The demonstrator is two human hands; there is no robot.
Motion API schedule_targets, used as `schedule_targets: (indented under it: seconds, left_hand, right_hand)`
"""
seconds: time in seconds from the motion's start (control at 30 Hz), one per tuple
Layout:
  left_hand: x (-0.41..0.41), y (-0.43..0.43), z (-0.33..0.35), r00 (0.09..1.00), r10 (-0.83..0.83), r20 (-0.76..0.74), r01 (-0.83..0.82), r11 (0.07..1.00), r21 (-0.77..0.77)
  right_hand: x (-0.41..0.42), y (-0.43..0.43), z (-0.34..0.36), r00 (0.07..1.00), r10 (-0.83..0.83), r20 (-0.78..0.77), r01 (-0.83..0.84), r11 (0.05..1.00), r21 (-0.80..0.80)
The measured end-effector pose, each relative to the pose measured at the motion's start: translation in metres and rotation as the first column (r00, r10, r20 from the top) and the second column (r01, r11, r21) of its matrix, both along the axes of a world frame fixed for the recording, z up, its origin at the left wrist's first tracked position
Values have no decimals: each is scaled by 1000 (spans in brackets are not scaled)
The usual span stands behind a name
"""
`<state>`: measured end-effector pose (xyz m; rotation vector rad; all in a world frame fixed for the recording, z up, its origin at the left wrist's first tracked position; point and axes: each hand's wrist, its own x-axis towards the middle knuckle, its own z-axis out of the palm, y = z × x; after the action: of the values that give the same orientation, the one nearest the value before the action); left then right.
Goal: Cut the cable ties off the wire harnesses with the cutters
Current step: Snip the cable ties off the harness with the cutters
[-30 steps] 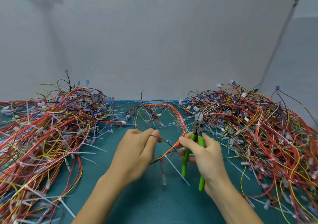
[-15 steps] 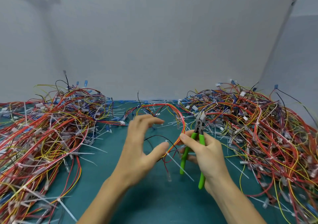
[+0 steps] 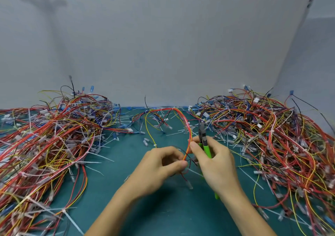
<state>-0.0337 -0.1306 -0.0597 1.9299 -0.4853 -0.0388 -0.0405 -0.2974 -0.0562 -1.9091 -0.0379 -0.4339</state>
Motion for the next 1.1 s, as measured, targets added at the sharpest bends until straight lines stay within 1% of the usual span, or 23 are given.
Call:
schedule_targets:
  seconds: [0.1,0.17,0.27,0.33,0.37,0.43,0.53,0.63,0.83,1.1]
  left_hand:
    - [0,2,2,985,89,-147,-112,981,-159]
    - [0,4,4,962,112,-247,-177,949,-259]
    - [1,6,5,925,60,-376,-237,864,-443]
    - [2,6,5,899,18,-438,-272,806,-526]
    - [3,7,5,888,4,-459,-286,787,-547]
    - [6,7,5,871,-42,-489,-299,746,-596]
    - [9,8,6,862,-106,-495,-316,652,-689]
    - [9,10,4,869,-145,-473,-281,642,-713]
    - [6,7,4,888,-190,-419,-216,633,-744]
    - [4,7,7,865,-107,-490,-354,563,-747]
  right_hand:
    - [-3,1,-2,993,-82,85,97,977,-189]
    - [-5,2,-1,977,-146,155,185,944,-272]
    - [-10,6,0,964,-165,210,228,919,-321]
    - [-14,9,0,962,-143,234,223,905,-363]
    - [-14,10,0,964,-120,237,207,899,-386]
    - [-14,12,-1,978,-29,206,114,903,-414]
    - [-14,14,-1,990,113,86,-68,910,-409]
    - [-18,15,-2,989,151,5,-135,900,-415]
    - [-19,16,-4,978,172,-122,-204,914,-351]
    - [-17,18,-3,959,196,-206,-241,945,-222]
